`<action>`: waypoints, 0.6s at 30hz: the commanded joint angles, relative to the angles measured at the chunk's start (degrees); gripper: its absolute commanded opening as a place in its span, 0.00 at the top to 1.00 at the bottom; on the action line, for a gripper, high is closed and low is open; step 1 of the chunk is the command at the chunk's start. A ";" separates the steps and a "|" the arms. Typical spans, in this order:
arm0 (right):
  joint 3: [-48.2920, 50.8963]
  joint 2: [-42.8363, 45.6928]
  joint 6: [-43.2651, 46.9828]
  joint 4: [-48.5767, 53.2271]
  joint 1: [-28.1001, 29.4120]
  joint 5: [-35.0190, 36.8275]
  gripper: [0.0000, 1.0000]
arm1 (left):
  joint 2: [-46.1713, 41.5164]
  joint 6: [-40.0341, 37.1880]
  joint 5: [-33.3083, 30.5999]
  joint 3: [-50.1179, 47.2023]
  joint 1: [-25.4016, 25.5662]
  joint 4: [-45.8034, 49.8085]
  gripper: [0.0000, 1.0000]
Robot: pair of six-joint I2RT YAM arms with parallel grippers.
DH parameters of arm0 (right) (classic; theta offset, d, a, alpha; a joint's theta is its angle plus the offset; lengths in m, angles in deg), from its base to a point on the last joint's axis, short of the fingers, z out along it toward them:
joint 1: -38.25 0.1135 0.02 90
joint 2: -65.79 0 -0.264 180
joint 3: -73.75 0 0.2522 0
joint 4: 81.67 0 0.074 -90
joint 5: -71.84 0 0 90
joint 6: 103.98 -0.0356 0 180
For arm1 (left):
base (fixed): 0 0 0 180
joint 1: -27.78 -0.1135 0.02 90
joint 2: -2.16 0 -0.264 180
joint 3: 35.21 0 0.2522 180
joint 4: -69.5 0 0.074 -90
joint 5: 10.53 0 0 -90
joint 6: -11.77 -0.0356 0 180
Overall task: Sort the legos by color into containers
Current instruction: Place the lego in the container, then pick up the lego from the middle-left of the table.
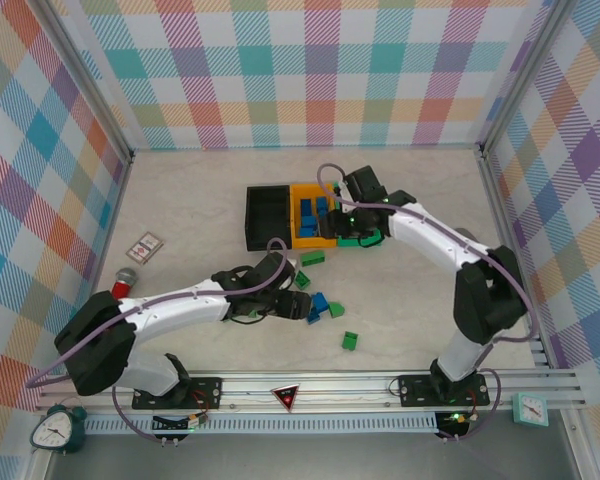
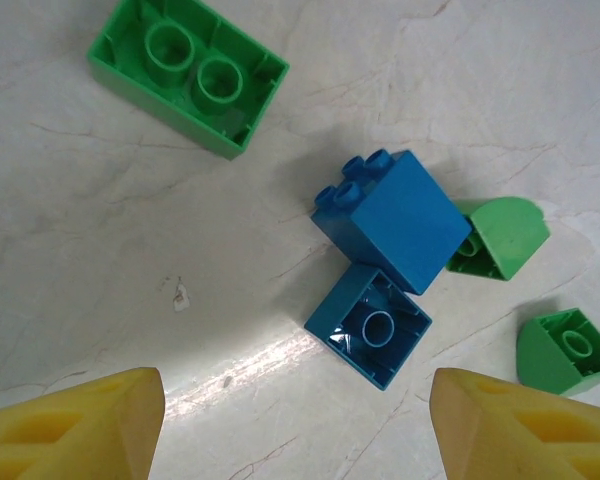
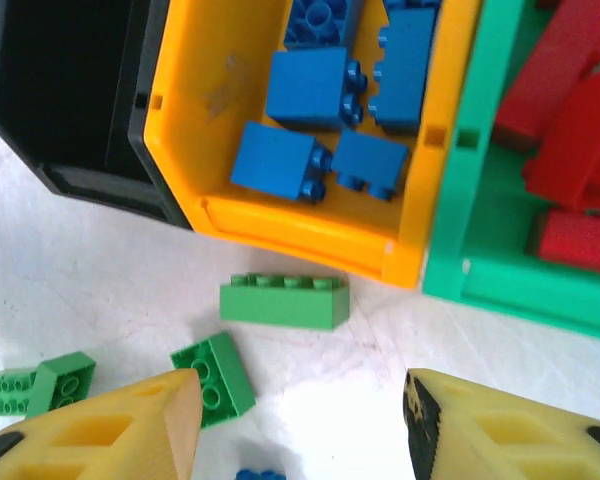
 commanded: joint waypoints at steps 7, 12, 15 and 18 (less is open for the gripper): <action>8.86 6.77 -2.16 -2.27 0.00 1.99 0.43 | 6.14 -5.08 1.70 4.83 3.55 0.91 0.30; 11.01 8.80 -2.25 -2.47 0.00 2.94 0.43 | 10.97 -14.54 2.59 9.64 4.04 7.20 0.31; 11.49 9.09 -1.89 -2.29 -0.06 3.33 0.43 | 13.29 -18.33 3.29 12.27 4.04 10.24 0.31; 11.74 9.48 -1.81 -1.94 -0.09 3.74 0.43 | 13.75 -19.43 3.69 12.87 4.04 10.34 0.31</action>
